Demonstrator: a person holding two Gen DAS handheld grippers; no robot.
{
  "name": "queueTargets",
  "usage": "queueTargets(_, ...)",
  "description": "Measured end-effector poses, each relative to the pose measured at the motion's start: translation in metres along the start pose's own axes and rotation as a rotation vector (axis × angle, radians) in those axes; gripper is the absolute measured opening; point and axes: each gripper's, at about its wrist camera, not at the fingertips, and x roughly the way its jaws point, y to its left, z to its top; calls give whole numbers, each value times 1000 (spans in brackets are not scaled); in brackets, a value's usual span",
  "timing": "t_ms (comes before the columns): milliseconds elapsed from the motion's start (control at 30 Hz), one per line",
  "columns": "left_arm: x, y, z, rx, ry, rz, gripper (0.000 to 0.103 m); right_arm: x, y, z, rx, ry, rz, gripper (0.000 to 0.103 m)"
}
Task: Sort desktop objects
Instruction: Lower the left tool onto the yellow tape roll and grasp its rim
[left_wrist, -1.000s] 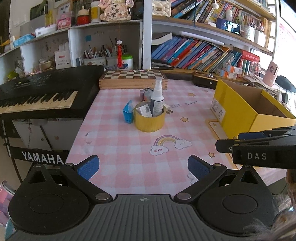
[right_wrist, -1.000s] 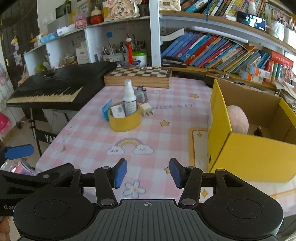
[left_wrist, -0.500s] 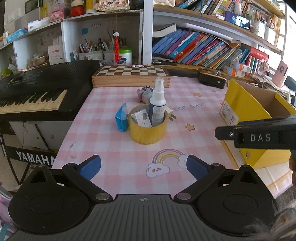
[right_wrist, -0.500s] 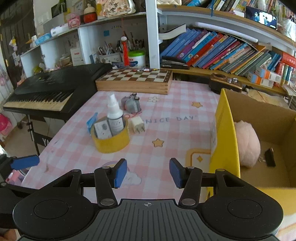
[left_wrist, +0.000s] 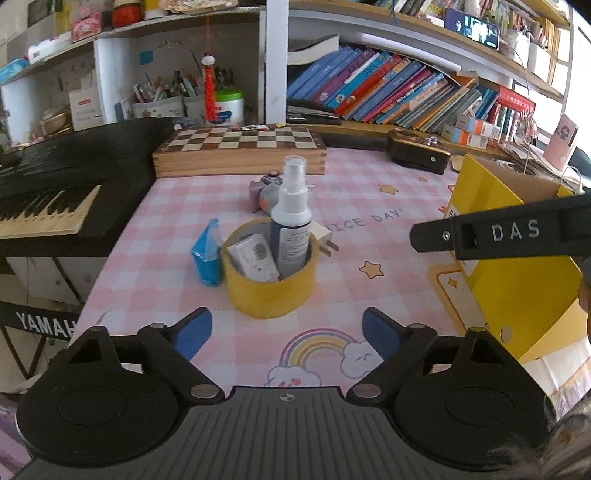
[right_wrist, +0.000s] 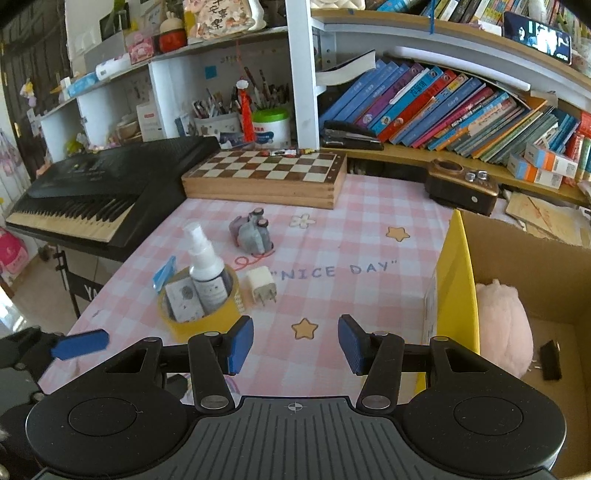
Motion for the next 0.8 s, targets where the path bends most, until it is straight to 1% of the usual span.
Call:
queueTargets(300, 33, -7, 10, 20, 2, 25, 86, 11, -3, 14, -29, 7, 62, 51)
queueTargets(500, 55, -1, 17, -27, 6, 41, 86, 20, -1, 25, -55, 5, 87, 51)
queueTargets(567, 64, 1, 18, -39, 13, 48, 83, 23, 0, 27, -63, 9, 93, 51)
queueTargets(700, 79, 7, 22, -87, 21, 59, 83, 27, 1, 31, -77, 14, 101, 51)
queueTargets(800, 88, 10, 24, -103, 18, 59, 84, 30, 1, 32, -76, 21, 98, 51)
